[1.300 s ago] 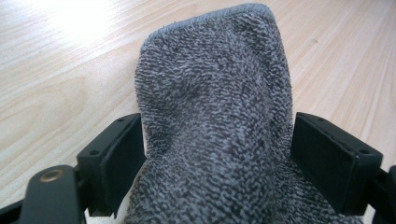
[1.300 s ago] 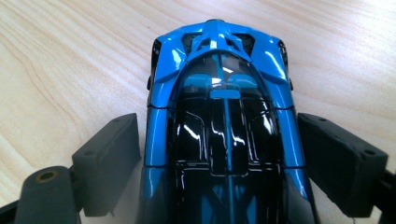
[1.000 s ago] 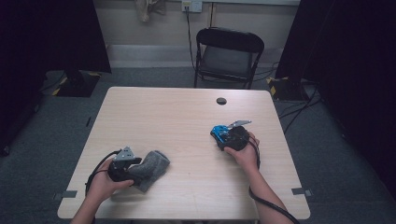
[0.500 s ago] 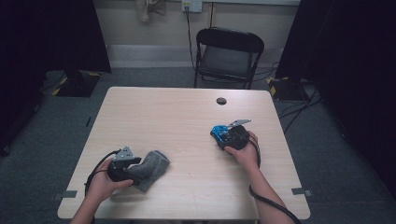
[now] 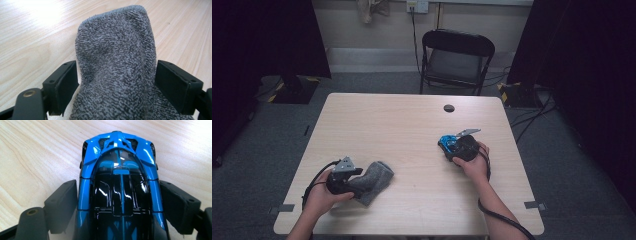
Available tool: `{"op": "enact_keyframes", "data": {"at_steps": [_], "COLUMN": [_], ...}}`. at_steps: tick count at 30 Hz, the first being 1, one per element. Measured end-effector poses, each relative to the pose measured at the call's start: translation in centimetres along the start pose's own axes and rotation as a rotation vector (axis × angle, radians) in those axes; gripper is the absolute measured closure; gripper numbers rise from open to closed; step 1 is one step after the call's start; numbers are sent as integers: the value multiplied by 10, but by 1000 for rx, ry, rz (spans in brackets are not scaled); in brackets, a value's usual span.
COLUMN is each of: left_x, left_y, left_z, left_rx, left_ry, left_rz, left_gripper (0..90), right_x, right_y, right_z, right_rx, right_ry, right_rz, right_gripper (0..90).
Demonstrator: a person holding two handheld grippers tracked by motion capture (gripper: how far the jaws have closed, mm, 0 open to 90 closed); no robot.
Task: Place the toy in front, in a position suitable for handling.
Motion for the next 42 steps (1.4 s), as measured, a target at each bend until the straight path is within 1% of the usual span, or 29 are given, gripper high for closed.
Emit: {"op": "enact_keyframes", "data": {"at_steps": [4,7,9,12,14,17,19,22,24,26,31,33,37,42], "left_x": [0,-1,-1,-1,-1,-1,-1,-1,-1,-1,-1,0,0,1], "left_y": [1,2,2,2,1,1,1,2,2,2,1,1,1,0], "left_z": [0,1,1,1,1,1,1,1,1,1,0,0,0,0], "left_rx": [-2,-3,-6,-6,-7,-9,-10,-7,-12,-9,-13,-12,-9,-5], "left_ry": [-1,-3,-3,-2,-4,-5,-5,-2,-2,-2,-2,-1,1,3], "left_rz": [2,6,6,8,8,8,8,9,8,7,5,5,5,1], "left_gripper": [183,183,183,183,183,183,183,183,183,183,183,183,183,183], "right_x": [-1,-4,-8,-11,-13,-11,-10,-7,-6,-6,-6,-7,-7,-8], "right_y": [0,1,1,1,1,-1,-1,-1,-2,-2,-3,-4,-3,-5], "right_z": [0,3,6,8,9,4,1,-4,-6,-6,-7,-7,-6,0], "right_rx": [-10,-2,-7,-7,3,-5,11,14,-1,-4,-16,-24,-21,-15], "right_ry": [9,-9,-20,-24,-27,-8,-18,-16,-5,-14,-6,1,28,33], "right_rz": [-6,-3,0,2,9,-1,9,7,5,7,14,8,12,12], "right_gripper": [193,193,193,193,193,190,187,183,181,180,179,181,174,179]}}
Point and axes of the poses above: each handheld gripper's, and its own axes: x roughly forward along the jaws, z roughly out of its top, y roughly to its left, the point moved 8 cm from there along x, roughly forward along the jaws, and after that the axes turned 9 degrees about z, right-handed, at the moved point
